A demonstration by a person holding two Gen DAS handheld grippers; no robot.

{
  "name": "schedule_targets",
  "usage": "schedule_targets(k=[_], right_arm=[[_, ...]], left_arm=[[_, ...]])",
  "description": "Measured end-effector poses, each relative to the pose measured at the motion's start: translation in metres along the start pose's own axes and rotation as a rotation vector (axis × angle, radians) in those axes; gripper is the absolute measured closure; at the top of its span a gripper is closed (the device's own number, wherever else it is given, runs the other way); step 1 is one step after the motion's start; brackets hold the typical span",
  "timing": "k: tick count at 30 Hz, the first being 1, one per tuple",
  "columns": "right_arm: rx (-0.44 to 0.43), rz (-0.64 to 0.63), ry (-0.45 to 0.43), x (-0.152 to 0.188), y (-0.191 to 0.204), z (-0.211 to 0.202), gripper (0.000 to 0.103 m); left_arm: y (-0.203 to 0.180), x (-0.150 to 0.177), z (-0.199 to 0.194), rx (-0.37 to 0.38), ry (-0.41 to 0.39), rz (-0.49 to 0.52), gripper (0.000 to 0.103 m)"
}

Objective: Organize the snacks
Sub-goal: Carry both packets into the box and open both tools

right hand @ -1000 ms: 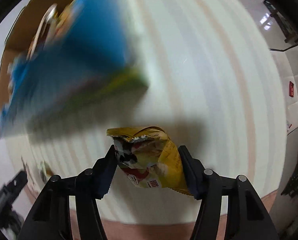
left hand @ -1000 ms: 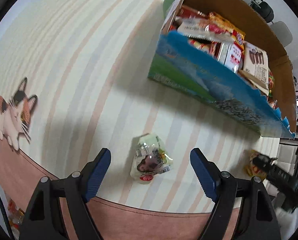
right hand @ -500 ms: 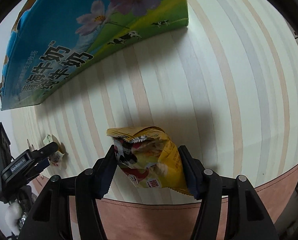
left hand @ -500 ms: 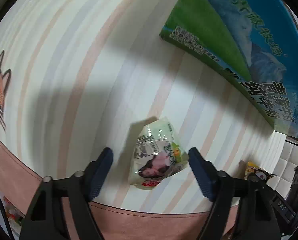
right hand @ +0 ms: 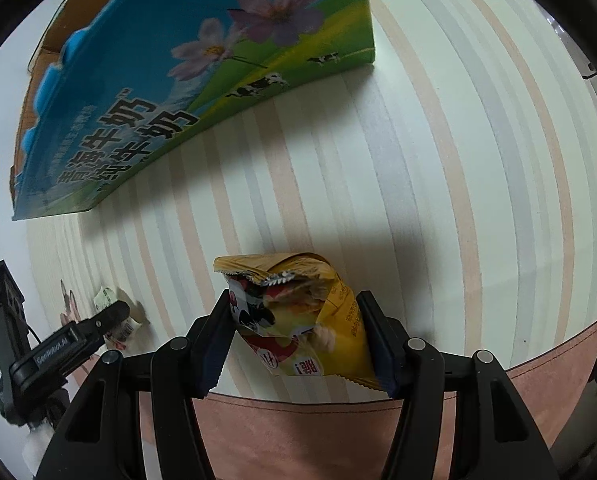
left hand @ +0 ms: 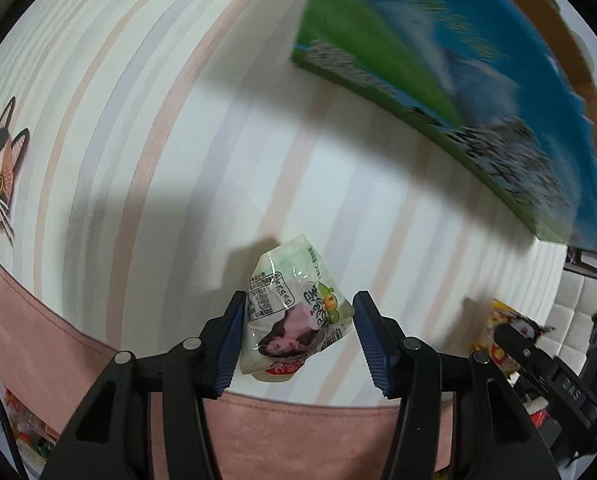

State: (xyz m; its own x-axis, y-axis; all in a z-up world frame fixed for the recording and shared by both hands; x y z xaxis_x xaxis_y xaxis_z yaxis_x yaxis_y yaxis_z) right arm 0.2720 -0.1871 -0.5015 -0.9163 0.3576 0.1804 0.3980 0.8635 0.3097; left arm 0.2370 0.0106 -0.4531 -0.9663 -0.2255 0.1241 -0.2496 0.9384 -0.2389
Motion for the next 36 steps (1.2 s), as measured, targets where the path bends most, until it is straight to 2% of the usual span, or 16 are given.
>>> schedule_targets(k=[7,13,17,21,24,31,36], right_arm=[[-0.05,-0.035,-0.019,0.01,0.016,-0.023,0.041],[-0.132,-0.053,-0.041,0.015,0.032,-0.06,0.041],[-0.191,-0.067,-0.079,0.007,0.048,-0.096,0.041],[-0.239,-0.086,-0.138,-0.02,0.065,-0.137,0.041],[-0.243,-0.096,-0.177,-0.049,0.073,-0.16,0.041],[-0.184,-0.101,-0.241,-0.135,0.08,-0.19,0.041],[-0.122,-0.105,-0.26,-0.2,0.087,-0.189,0.041]], left_arm=[[-0.046,0.022,-0.036,0.05,-0.041,0.107,0.053],[-0.092,0.022,-0.076,0.099,-0.085,0.194,0.053],[-0.118,0.011,-0.11,0.133,-0.135,0.233,0.053],[-0.142,-0.017,-0.141,0.153,-0.179,0.262,0.053],[-0.163,-0.046,-0.158,0.147,-0.211,0.297,0.053],[-0.191,-0.125,-0.17,0.091,-0.232,0.343,0.053],[-0.216,-0.186,-0.152,0.057,-0.189,0.366,0.052]])
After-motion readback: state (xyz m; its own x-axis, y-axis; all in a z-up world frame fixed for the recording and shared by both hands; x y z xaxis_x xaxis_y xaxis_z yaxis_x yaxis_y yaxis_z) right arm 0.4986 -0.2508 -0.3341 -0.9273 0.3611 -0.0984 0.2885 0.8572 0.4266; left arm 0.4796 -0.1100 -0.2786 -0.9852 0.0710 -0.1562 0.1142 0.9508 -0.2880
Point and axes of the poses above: each gripper's, at about its wrist camera, not at the fingertips, and z roughly the way its jaws point, y to its left, x to its underside, the point moved 9 cm from there along z, roughly the way its jaws point, and after that the axes turned 2 degrees about y, right-handed, at the moved point
